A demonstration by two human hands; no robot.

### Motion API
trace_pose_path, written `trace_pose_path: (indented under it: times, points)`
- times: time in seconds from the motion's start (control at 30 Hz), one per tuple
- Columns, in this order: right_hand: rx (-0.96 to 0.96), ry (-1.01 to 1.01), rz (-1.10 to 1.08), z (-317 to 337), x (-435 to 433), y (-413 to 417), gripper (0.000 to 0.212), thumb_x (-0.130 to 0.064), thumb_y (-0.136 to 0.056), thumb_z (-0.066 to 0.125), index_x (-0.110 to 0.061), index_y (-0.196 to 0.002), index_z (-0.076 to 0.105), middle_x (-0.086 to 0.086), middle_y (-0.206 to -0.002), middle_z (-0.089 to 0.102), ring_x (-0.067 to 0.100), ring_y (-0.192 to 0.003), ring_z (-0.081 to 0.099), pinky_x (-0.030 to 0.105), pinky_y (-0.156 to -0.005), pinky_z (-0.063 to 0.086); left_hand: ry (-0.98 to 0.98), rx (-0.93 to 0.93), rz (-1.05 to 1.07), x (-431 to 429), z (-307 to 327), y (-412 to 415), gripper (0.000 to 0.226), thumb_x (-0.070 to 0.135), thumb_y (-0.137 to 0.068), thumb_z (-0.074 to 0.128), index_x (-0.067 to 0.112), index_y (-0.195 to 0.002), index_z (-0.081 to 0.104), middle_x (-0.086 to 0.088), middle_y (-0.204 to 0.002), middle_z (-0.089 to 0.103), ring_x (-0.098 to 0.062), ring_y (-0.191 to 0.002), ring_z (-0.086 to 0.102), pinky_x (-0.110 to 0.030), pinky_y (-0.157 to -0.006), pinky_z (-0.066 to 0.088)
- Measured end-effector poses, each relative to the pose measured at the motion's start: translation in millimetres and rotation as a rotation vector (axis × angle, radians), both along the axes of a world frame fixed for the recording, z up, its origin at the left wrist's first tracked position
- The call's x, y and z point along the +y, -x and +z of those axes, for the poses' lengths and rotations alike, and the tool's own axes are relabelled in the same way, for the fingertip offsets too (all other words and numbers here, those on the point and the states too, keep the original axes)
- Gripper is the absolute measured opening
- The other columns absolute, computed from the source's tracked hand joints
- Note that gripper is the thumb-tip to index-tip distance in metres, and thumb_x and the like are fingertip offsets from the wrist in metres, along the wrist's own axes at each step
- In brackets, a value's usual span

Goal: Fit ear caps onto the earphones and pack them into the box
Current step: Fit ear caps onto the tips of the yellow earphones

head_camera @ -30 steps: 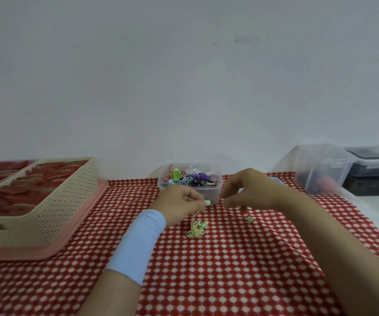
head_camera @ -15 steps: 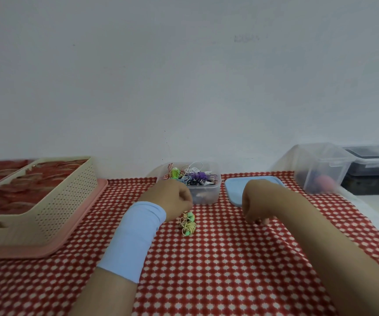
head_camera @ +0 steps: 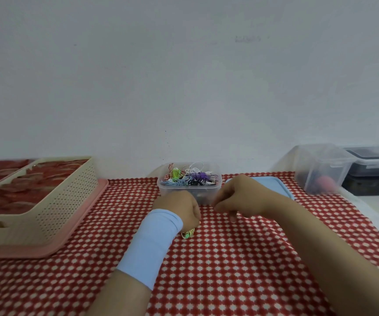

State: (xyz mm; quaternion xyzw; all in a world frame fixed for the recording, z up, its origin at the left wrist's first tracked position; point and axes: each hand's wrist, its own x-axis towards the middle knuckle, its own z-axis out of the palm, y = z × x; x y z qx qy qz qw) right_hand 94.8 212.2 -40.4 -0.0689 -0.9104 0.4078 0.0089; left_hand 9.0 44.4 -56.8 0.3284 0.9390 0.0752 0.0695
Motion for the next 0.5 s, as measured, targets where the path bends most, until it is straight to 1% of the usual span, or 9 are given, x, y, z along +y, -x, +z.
trace_pose_path:
  times: [0.1,0.13,0.2,0.3,0.33,0.4,0.43,0.5]
  points:
    - [0.039,0.129,-0.011,1,4,0,0.008,-0.004,-0.085,0.079,-0.01,-0.087,0.082,0.006,-0.075,0.078,0.014,-0.049,0.063,0.017,-0.045,0.043,-0.026,-0.031,-0.04,1,-1,1,0.014,0.031,-0.084,0.068,0.037,-0.091,0.078,0.022,-0.101,0.072,-0.006,-0.095,0.065,-0.031,-0.091,0.053]
    - [0.049,0.173,-0.013,2,5,-1,0.006,-0.004,-0.085,0.079,-0.009,-0.088,0.082,0.008,-0.077,0.078,0.015,-0.049,0.062,0.016,-0.043,0.042,-0.074,-0.063,-0.051,0,-1,2,0.013,0.031,-0.084,0.069,0.036,-0.092,0.078,0.021,-0.1,0.072,-0.004,-0.094,0.065,-0.028,-0.091,0.052]
    - [0.054,0.257,-0.02,3,8,-2,0.005,-0.007,-0.085,0.08,-0.01,-0.088,0.082,0.007,-0.077,0.077,0.015,-0.051,0.06,0.018,-0.041,0.038,-0.277,-0.175,-0.06,-4,0,6,0.01,0.033,-0.084,0.072,0.035,-0.093,0.077,0.019,-0.098,0.072,-0.002,-0.094,0.064,-0.026,-0.091,0.051]
    - [0.054,0.376,-0.033,3,12,-1,0.007,-0.012,-0.086,0.079,-0.015,-0.091,0.083,0.012,-0.089,0.078,0.016,-0.054,0.055,0.02,-0.042,0.036,-0.644,-0.403,-0.068,-10,0,9,0.011,0.026,-0.088,0.071,0.03,-0.097,0.073,0.011,-0.096,0.075,-0.002,-0.096,0.067,-0.02,-0.092,0.048]
    - [0.051,0.415,-0.043,3,13,-1,0.008,-0.012,-0.087,0.078,-0.014,-0.093,0.082,0.016,-0.095,0.077,0.015,-0.054,0.053,0.02,-0.042,0.036,-0.729,-0.481,-0.069,-11,-1,8,0.011,0.022,-0.089,0.07,0.028,-0.098,0.073,0.008,-0.094,0.076,-0.003,-0.095,0.069,-0.02,-0.092,0.049]
    - [0.027,0.505,-0.05,2,12,0,0.013,-0.013,-0.084,0.079,-0.011,-0.097,0.082,0.023,-0.1,0.075,0.015,-0.053,0.051,0.019,-0.041,0.036,-0.822,-0.558,-0.058,-9,-4,7,0.013,0.019,-0.09,0.068,0.025,-0.101,0.072,0.006,-0.093,0.077,-0.005,-0.095,0.071,-0.023,-0.093,0.05]
    - [0.012,0.548,-0.045,2,12,0,0.018,-0.015,-0.081,0.08,-0.01,-0.098,0.081,0.023,-0.098,0.074,0.014,-0.053,0.05,0.018,-0.04,0.035,-0.845,-0.578,-0.052,-8,-5,7,0.014,0.019,-0.091,0.068,0.025,-0.103,0.072,0.006,-0.095,0.077,-0.005,-0.095,0.071,-0.023,-0.092,0.051]
    - [0.003,0.603,-0.039,1,12,1,0.023,-0.018,-0.072,0.081,-0.011,-0.094,0.082,0.017,-0.087,0.072,0.014,-0.051,0.051,0.019,-0.04,0.033,-0.876,-0.612,-0.041,-7,-6,8,0.016,0.019,-0.09,0.069,0.023,-0.105,0.071,0.007,-0.098,0.077,-0.004,-0.094,0.071,-0.023,-0.088,0.052]
